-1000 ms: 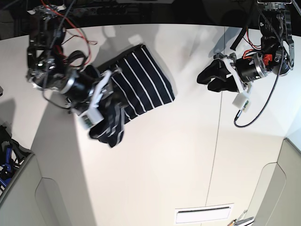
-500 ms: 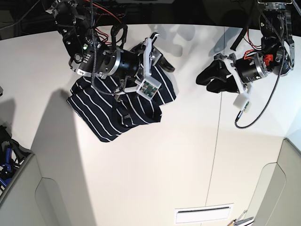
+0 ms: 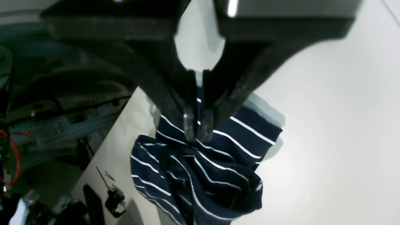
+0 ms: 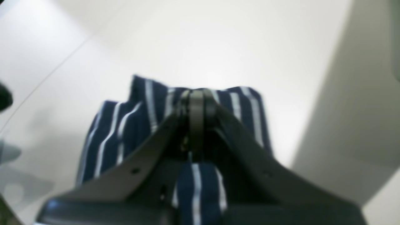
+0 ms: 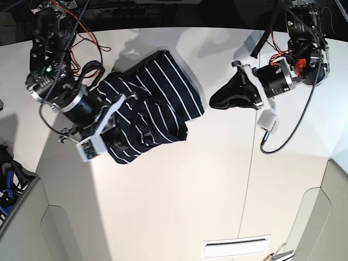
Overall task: Fold the T-shirt properly
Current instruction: 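Lift the strip end with the right gripper and fold it over, then grasp the bundle's sides with both grippers and press it together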
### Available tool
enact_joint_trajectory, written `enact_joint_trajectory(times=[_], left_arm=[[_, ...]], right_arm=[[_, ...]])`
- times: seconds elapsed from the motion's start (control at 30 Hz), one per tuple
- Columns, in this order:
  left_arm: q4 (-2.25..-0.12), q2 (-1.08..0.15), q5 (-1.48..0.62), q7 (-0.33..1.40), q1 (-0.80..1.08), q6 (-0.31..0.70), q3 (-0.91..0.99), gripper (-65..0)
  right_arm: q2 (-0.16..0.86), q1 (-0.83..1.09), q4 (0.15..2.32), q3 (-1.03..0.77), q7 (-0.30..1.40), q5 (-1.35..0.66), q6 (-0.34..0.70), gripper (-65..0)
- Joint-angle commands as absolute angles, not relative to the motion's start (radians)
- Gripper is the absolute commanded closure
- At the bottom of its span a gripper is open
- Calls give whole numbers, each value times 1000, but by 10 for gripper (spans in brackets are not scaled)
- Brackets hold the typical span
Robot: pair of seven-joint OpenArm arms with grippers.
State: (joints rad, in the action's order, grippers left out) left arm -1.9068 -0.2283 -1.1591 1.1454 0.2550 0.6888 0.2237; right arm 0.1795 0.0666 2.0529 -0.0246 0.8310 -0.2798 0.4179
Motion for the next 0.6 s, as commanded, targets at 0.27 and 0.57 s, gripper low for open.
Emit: enact_joint_trajectory(times=[0.27,0.57], left_arm=[[-1913,-146,-982,1092,250,698,90,-15],[-1765,-144,-763,907,249,698,-79,-15]], right_arm=[[187,-125,1807,-52,751,-295,447,0],[187,-356,1394,-52,744,-381,560,0]])
